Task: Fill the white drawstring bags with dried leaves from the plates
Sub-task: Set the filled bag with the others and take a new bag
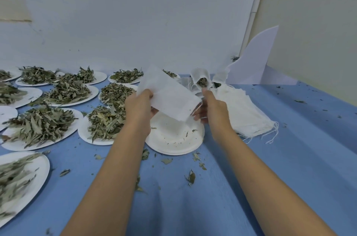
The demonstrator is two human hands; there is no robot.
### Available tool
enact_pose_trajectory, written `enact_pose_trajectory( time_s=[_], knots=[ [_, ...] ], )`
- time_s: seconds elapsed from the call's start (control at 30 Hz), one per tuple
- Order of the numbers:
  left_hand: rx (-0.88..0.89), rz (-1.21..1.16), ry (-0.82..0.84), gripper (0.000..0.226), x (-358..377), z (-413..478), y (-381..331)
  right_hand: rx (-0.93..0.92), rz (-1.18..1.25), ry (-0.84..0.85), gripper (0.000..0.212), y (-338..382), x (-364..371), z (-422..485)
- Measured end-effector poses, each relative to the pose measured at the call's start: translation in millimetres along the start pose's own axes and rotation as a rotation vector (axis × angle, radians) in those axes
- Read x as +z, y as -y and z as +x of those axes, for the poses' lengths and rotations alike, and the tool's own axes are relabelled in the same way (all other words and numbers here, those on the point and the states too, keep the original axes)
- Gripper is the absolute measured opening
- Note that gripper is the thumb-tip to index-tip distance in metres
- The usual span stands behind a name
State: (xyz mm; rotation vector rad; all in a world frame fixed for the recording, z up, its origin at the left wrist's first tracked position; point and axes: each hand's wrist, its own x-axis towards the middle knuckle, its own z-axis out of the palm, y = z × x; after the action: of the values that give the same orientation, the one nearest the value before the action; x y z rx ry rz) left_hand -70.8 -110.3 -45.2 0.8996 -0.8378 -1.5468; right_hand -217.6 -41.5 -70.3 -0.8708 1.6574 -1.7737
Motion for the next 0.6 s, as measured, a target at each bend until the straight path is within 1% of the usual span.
enact_pose_trajectory(
  time_s=[0.03,0.07,0.13,0.2,0.27,0.3,0.33,0.37,0.4,0.43,0.47,0.5,0.53,0.57,0.6],
  knots=[
    [0.009,0.001,-0.01,0.017,0,0,1,0.069,0.045,0.097,0.048,3,2,-2],
    [0.019,0.011,-0.022,0.017,-1,0,2,0.114,0.095,0.188,0.043,5,4,-3],
    [0.042,0.035,-0.053,0.017,-1,-1,4,0.163,0.208,0.319,0.025,6,5,-3],
    [0.064,0.069,-0.083,0.017,-1,0,8,0.184,0.3,0.357,0.009,5,5,-3],
    [0.098,0.162,-0.084,0.015,-1,0,12,0.198,0.349,0.328,0.003,4,6,-3],
    [0.17,0.29,-0.097,0.021,0,-1,14,0.189,0.358,0.303,0.002,4,6,-4],
    [0.304,0.48,-0.136,0.034,0,-2,16,0.168,0.353,0.271,0.004,4,6,-3],
    [0.477,0.645,-0.181,0.045,0,-5,17,0.145,0.347,0.238,0.005,4,6,-3],
    [0.659,0.733,-0.193,0.047,2,-9,17,0.123,0.341,0.204,0.006,5,7,-3],
    [0.777,0.761,-0.138,0.038,5,-12,16,0.104,0.339,0.178,0.009,6,8,-3],
    [0.811,0.754,-0.03,0.024,9,-16,15,0.081,0.329,0.157,0.017,7,10,-2],
    [0.774,0.742,0.097,0.012,13,-20,14,0.061,0.312,0.14,0.026,7,11,-2],
    [0.705,0.733,0.211,0.005,17,-22,15,0.035,0.28,0.122,0.034,7,13,-2],
    [0.652,0.735,0.278,0.004,19,-24,17,-0.006,0.228,0.1,0.039,6,14,-2],
    [0.623,0.75,0.296,0.006,21,-25,20,-0.062,0.145,0.078,0.042,6,14,-2]
  ],
)
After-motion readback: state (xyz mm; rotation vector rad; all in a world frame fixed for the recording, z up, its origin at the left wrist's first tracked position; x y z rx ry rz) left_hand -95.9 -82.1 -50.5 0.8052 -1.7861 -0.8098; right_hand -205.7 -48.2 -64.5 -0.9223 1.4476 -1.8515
